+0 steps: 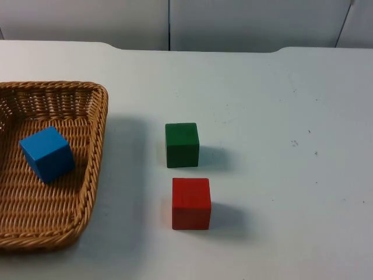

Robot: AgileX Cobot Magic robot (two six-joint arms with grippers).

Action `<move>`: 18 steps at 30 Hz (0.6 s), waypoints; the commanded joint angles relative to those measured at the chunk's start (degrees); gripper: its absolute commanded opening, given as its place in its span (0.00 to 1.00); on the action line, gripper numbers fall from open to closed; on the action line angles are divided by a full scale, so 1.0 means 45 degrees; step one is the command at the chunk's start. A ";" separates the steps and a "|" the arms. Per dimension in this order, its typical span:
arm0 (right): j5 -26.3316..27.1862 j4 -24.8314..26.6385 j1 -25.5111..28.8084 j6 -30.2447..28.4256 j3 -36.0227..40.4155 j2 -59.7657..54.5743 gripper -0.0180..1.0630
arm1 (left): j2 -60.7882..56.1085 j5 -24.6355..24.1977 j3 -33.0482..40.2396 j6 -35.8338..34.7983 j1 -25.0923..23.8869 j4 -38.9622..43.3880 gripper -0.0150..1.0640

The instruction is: Pick up the basket with the left hand and place the blue cube into the basket with the right hand.

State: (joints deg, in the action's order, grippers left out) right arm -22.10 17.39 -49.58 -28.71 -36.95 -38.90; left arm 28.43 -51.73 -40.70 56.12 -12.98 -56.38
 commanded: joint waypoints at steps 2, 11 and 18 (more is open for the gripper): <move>-0.1007 -0.0226 -0.0056 0.0043 0.0028 0.0713 0.98 | -0.0366 -0.0214 0.0018 -0.1080 0.0561 0.1435 0.72; -0.4027 -0.2513 -0.0056 0.2851 0.0028 0.2338 0.98 | -0.2259 0.0024 0.1041 -0.2811 0.0892 0.3664 0.72; -0.4922 -0.3239 -0.0056 0.4373 0.0359 0.3584 0.98 | -0.4213 0.1469 0.2139 -0.4473 0.0892 0.4200 0.71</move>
State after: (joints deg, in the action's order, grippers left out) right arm -43.47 3.71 -49.58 -10.27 -35.63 -23.40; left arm 10.12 -46.71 -31.52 37.67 -9.34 -37.41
